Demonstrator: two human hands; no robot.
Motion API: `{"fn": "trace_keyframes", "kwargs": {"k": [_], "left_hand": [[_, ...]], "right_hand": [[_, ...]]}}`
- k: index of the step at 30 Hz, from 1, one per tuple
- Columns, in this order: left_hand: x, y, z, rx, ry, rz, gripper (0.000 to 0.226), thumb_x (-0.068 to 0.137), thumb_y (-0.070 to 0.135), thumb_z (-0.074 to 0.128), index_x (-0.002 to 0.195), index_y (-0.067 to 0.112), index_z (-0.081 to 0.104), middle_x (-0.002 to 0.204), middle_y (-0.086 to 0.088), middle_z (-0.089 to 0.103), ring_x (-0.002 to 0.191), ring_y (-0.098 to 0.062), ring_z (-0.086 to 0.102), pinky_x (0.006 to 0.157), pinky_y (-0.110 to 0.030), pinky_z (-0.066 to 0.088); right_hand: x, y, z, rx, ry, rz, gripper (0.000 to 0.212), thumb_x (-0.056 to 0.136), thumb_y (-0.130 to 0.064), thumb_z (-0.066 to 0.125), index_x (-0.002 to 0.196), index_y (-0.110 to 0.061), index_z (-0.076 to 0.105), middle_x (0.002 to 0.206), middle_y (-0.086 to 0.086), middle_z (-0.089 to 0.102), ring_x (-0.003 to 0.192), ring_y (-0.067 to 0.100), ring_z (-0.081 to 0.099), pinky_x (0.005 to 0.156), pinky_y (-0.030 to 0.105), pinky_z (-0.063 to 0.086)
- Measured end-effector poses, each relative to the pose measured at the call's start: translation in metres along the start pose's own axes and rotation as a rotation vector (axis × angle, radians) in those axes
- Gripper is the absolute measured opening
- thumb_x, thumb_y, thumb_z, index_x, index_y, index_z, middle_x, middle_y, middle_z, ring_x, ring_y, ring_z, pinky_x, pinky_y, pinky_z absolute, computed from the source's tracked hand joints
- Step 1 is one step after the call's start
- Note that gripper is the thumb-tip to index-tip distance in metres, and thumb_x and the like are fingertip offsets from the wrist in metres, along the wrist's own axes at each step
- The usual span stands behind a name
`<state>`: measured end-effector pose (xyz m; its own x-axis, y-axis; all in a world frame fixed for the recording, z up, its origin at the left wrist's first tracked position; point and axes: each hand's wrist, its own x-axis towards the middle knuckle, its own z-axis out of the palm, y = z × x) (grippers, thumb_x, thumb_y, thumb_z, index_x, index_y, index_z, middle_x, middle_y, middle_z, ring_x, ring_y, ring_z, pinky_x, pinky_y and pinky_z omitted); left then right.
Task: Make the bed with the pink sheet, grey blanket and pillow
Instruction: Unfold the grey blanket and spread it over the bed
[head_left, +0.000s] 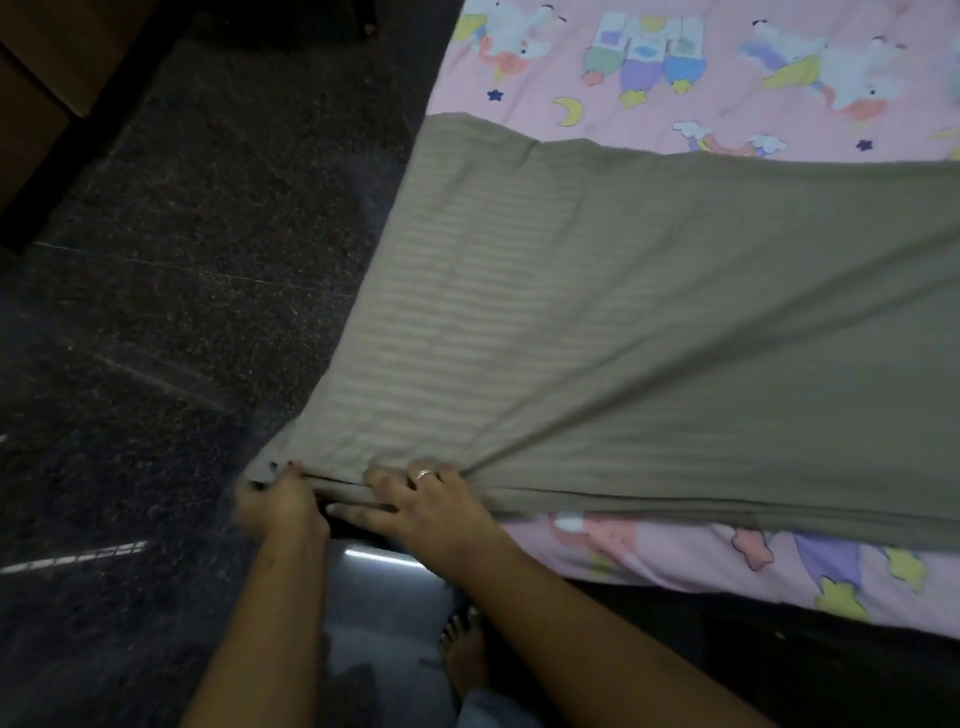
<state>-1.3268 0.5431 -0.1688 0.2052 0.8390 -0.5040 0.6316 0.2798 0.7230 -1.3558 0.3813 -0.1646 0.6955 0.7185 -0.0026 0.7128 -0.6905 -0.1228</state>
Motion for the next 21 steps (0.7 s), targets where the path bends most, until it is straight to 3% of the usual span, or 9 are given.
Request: {"fn": "trace_keyframes", "kwargs": {"k": [1, 3, 5, 8, 12, 15, 18, 19, 21], "left_hand": [[-0.006, 0.004, -0.001, 0.118, 0.086, 0.052, 0.061, 0.083, 0.016, 0.066, 0.137, 0.002, 0.041, 0.139, -0.02, 0.043, 0.124, -0.036, 0.047, 0.104, -0.041, 0.04], [-0.032, 0.014, -0.006, 0.28, 0.178, 0.237, 0.075, 0.08, 0.016, 0.067, 0.144, 0.008, 0.029, 0.146, -0.019, 0.029, 0.129, -0.04, 0.034, 0.107, -0.042, 0.032], [-0.071, 0.015, -0.003, 0.356, 0.114, 0.522, 0.078, 0.076, 0.011, 0.065, 0.144, 0.013, 0.028, 0.147, -0.018, 0.027, 0.127, -0.042, 0.031, 0.104, -0.048, 0.031], [-0.134, -0.007, 0.021, 0.504, -0.147, 0.895, 0.076, 0.07, 0.008, 0.071, 0.139, 0.013, 0.039, 0.141, -0.022, 0.036, 0.123, -0.043, 0.035, 0.101, -0.05, 0.028], [-0.215, -0.058, 0.062, 0.782, -0.584, 1.366, 0.064, 0.068, 0.033, 0.064, 0.129, 0.017, 0.051, 0.135, -0.014, 0.048, 0.12, -0.034, 0.042, 0.094, -0.051, 0.039], [-0.258, -0.087, 0.087, 0.934, -0.784, 1.527, 0.063, 0.066, 0.038, 0.071, 0.124, 0.019, 0.056, 0.129, -0.007, 0.055, 0.116, -0.03, 0.052, 0.089, -0.046, 0.044], [-0.293, -0.108, 0.107, 1.024, -0.888, 1.599, 0.058, 0.067, 0.034, 0.072, 0.122, 0.019, 0.059, 0.121, -0.003, 0.061, 0.109, -0.026, 0.058, 0.087, -0.043, 0.045], [-0.305, -0.114, 0.113, 1.045, -0.914, 1.617, 0.055, 0.069, 0.035, 0.067, 0.121, 0.019, 0.059, 0.119, -0.003, 0.062, 0.107, -0.026, 0.059, 0.085, -0.042, 0.046], [-0.326, -0.125, 0.125, 1.078, -0.965, 1.636, 0.051, 0.072, 0.032, 0.061, 0.122, 0.018, 0.059, 0.121, -0.003, 0.06, 0.108, -0.027, 0.057, 0.083, -0.041, 0.046]], "right_hand": [[-0.007, 0.003, -0.001, -0.001, 0.041, -0.002, 0.058, 0.091, -0.021, 0.033, 0.141, -0.05, 0.03, 0.132, -0.001, 0.055, 0.084, 0.021, 0.058, 0.066, 0.031, 0.047], [-0.025, 0.015, -0.001, -0.014, 0.147, 0.046, 0.055, 0.094, -0.02, 0.036, 0.142, -0.048, 0.031, 0.13, 0.003, 0.056, 0.085, 0.024, 0.058, 0.069, 0.035, 0.047], [-0.052, 0.038, 0.0, -0.037, 0.219, 0.155, 0.051, 0.093, -0.021, 0.041, 0.138, -0.043, 0.04, 0.123, 0.003, 0.06, 0.085, 0.026, 0.06, 0.07, 0.037, 0.048], [-0.102, 0.09, 0.002, -0.118, 0.191, 0.328, 0.049, 0.086, -0.028, 0.055, 0.133, -0.037, 0.045, 0.11, 0.0, 0.065, 0.08, 0.024, 0.061, 0.067, 0.035, 0.047], [-0.183, 0.161, -0.015, -0.208, 0.05, 0.599, 0.038, 0.076, -0.028, 0.058, 0.114, -0.027, 0.061, 0.097, -0.002, 0.068, 0.074, 0.023, 0.062, 0.064, 0.033, 0.046], [-0.248, 0.205, -0.023, -0.233, -0.175, 0.774, 0.066, 0.049, -0.043, 0.079, 0.109, -0.021, 0.064, 0.098, 0.0, 0.067, 0.075, 0.024, 0.063, 0.065, 0.034, 0.047], [-0.307, 0.233, -0.027, -0.311, -0.132, 0.955, 0.044, 0.066, -0.035, 0.074, 0.107, -0.022, 0.064, 0.096, -0.001, 0.068, 0.075, 0.024, 0.063, 0.065, 0.034, 0.046], [-0.327, 0.24, -0.027, -0.329, -0.099, 1.008, 0.032, 0.072, -0.026, 0.065, 0.105, -0.022, 0.065, 0.094, -0.001, 0.068, 0.075, 0.024, 0.063, 0.065, 0.034, 0.046], [-0.361, 0.25, -0.032, -0.352, -0.065, 1.111, 0.033, 0.075, -0.015, 0.047, 0.101, -0.021, 0.066, 0.089, 0.0, 0.068, 0.073, 0.026, 0.063, 0.063, 0.034, 0.045]]}}
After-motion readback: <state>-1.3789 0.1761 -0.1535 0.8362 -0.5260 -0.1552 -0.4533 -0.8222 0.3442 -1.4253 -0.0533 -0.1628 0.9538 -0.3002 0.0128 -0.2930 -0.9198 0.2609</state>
